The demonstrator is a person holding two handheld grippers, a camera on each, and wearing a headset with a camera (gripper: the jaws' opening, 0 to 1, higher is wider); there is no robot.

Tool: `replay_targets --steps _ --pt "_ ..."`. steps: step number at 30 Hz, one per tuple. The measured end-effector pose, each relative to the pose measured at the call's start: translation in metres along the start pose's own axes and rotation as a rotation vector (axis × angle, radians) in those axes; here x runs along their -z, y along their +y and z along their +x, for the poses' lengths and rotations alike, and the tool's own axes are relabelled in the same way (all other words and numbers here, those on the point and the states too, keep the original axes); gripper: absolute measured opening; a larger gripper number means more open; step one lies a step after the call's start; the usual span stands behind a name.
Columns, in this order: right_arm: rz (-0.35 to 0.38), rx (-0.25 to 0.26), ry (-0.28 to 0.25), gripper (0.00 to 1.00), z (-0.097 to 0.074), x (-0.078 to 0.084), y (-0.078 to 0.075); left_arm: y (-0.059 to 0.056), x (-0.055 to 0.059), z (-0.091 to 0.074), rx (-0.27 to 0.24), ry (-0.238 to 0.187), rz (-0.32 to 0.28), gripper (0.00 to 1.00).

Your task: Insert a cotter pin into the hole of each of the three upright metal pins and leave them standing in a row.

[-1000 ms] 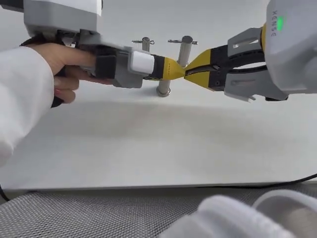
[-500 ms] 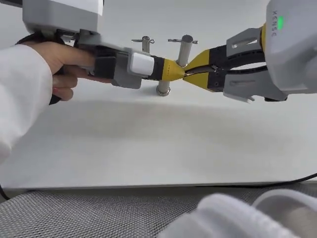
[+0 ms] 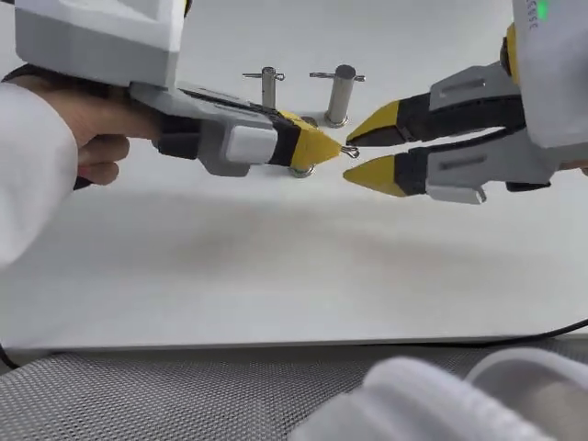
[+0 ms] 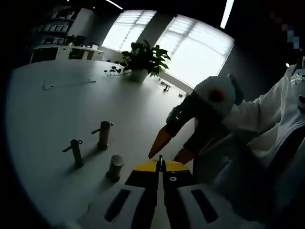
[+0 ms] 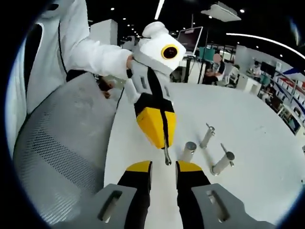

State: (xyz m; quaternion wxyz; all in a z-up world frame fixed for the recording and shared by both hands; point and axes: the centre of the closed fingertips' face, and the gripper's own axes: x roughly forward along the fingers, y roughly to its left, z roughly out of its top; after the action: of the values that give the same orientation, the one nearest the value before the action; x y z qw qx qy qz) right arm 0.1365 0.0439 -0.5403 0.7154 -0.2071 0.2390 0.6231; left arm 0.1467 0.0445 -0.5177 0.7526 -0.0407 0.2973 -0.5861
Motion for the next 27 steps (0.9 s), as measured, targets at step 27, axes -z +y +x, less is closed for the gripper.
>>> replay_targets --steps 27 --pt "0.067 -0.081 -0.039 0.0 0.001 0.0 0.021 -0.021 0.011 0.001 0.089 0.069 0.478 0.0"
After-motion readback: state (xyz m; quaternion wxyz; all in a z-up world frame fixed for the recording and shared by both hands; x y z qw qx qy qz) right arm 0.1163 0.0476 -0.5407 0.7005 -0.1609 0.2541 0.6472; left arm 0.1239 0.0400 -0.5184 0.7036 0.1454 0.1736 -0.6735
